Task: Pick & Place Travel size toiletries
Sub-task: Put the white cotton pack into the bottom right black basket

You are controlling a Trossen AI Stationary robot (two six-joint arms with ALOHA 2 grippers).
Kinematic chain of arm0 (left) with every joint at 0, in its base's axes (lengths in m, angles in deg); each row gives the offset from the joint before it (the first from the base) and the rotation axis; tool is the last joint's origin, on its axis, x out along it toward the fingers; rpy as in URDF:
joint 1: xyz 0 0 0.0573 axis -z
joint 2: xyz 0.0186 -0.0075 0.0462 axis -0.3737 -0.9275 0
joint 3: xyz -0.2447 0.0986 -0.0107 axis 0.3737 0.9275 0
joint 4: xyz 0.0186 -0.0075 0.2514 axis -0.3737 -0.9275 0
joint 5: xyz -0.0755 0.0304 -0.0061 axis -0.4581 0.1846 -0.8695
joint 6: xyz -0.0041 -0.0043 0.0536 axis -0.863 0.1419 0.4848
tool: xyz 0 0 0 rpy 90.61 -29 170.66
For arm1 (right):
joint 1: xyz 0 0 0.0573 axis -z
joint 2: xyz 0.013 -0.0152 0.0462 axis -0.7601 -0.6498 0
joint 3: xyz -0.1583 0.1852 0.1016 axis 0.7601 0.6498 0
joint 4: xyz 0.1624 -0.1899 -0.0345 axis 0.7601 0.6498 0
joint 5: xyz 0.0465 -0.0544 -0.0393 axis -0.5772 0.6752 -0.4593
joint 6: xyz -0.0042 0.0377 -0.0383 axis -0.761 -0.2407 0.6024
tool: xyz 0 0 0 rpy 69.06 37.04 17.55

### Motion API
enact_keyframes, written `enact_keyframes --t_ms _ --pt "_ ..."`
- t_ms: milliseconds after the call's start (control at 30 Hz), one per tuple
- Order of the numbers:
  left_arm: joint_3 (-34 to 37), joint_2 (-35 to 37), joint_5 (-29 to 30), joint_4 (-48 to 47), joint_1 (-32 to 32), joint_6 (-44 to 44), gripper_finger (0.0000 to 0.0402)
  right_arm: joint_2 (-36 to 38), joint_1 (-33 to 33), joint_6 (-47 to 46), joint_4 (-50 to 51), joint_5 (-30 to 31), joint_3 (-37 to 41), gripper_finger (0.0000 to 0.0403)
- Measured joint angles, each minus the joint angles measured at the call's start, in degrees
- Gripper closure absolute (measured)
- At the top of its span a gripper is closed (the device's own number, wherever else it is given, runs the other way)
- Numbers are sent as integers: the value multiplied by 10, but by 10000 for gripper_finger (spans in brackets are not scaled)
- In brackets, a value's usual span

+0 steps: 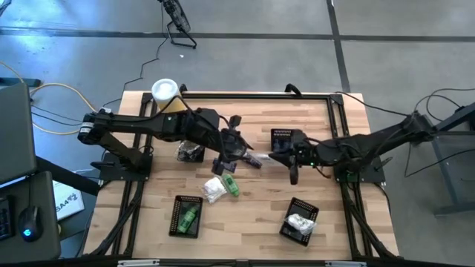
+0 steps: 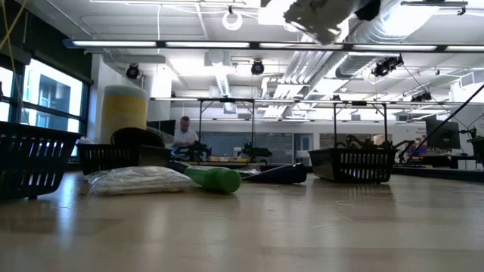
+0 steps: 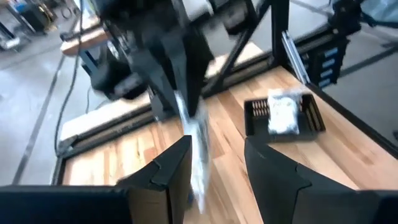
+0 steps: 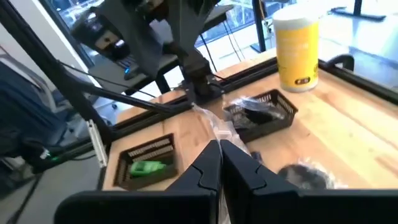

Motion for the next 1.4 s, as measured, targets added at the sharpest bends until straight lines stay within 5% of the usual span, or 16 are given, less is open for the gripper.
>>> enact_keyframes --t_ms 633,867,1400 --pt "1 3 30 -47 0 0 256 80 -165 -253 218 -7 0 401" --pt "1 3 30 -47 0 0 256 60 -213 -411 366 -35 0 401" --pt "1 3 31 -47 0 0 256 -58 -284 -526 368 -65 0 401"
